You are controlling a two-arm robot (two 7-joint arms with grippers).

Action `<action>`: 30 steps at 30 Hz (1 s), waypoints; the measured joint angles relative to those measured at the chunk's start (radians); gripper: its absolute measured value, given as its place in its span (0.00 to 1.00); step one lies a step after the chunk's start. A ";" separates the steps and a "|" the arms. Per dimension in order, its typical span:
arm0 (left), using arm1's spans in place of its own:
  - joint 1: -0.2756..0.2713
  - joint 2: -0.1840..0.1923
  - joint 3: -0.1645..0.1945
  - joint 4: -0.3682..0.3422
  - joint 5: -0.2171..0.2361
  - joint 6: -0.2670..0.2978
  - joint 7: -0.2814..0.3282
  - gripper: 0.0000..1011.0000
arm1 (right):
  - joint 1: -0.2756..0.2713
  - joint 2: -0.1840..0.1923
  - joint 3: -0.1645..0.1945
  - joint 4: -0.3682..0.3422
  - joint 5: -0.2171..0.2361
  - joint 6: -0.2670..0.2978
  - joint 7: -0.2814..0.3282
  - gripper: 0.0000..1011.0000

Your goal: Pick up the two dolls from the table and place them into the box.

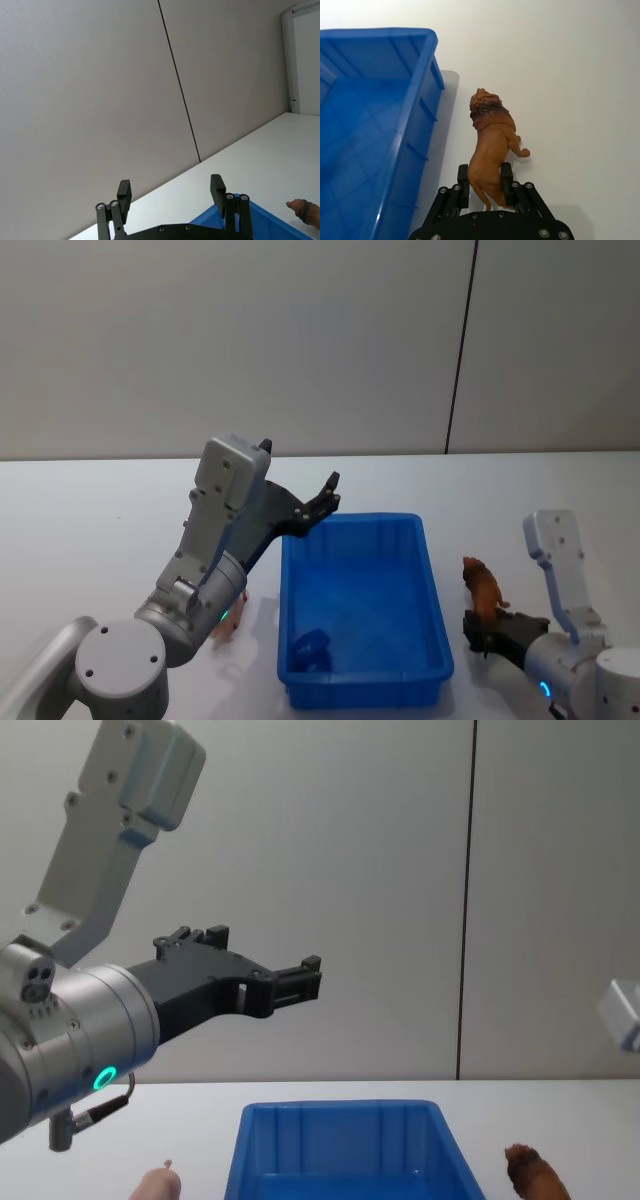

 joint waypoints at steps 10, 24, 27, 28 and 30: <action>0.000 0.000 0.000 0.000 0.000 0.000 0.000 0.99 | -0.004 0.010 0.002 -0.040 -0.023 -0.042 0.034 0.36; 0.000 0.000 0.000 0.000 0.000 0.000 0.000 0.99 | -0.007 0.025 -0.006 -0.131 -0.068 -0.114 0.118 0.36; 0.000 0.000 0.000 0.000 0.000 0.000 0.000 0.99 | -0.003 0.027 -0.011 -0.149 -0.077 -0.122 0.148 0.36; 0.000 0.000 0.000 0.000 0.000 0.000 0.000 0.99 | -0.001 0.027 -0.013 -0.155 -0.081 -0.124 0.166 0.36; 0.000 0.000 0.000 0.000 0.000 0.000 0.000 0.99 | 0.004 0.027 -0.018 -0.164 -0.086 -0.124 0.192 0.36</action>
